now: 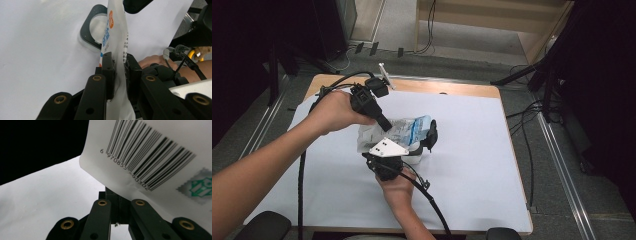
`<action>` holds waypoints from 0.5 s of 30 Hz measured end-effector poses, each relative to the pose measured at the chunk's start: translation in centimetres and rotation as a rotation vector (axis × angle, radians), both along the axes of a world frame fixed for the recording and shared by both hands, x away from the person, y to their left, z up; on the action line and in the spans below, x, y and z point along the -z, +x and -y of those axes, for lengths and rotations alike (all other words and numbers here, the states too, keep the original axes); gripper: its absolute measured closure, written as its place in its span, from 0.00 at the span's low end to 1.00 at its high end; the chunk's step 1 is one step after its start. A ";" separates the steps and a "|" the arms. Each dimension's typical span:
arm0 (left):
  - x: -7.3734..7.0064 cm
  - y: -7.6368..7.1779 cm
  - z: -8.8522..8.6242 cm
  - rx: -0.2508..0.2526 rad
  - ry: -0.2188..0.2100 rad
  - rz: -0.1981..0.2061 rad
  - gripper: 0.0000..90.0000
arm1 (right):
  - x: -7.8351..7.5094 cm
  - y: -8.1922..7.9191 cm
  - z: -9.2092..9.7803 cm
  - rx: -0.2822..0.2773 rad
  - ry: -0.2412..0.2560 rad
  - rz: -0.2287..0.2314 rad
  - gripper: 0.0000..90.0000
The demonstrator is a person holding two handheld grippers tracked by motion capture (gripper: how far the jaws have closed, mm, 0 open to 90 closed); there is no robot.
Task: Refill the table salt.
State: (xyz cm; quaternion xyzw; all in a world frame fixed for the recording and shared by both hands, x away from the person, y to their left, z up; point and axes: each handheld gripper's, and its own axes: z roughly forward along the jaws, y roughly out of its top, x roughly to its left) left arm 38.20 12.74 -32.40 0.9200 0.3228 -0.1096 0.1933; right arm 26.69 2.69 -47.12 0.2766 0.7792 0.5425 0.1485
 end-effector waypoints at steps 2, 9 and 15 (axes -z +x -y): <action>0.0 0.1 -0.1 -0.029 0.002 0.009 0.92 | 0.0 0.1 0.0 -0.002 0.002 -0.006 1.00; -0.1 0.3 -0.3 -0.055 -0.002 0.013 0.91 | -0.1 0.6 -0.2 -0.001 0.009 -0.013 1.00; -0.4 0.2 -0.4 -0.053 -0.023 0.011 0.87 | -0.4 0.8 -0.3 -0.001 0.020 -0.014 1.00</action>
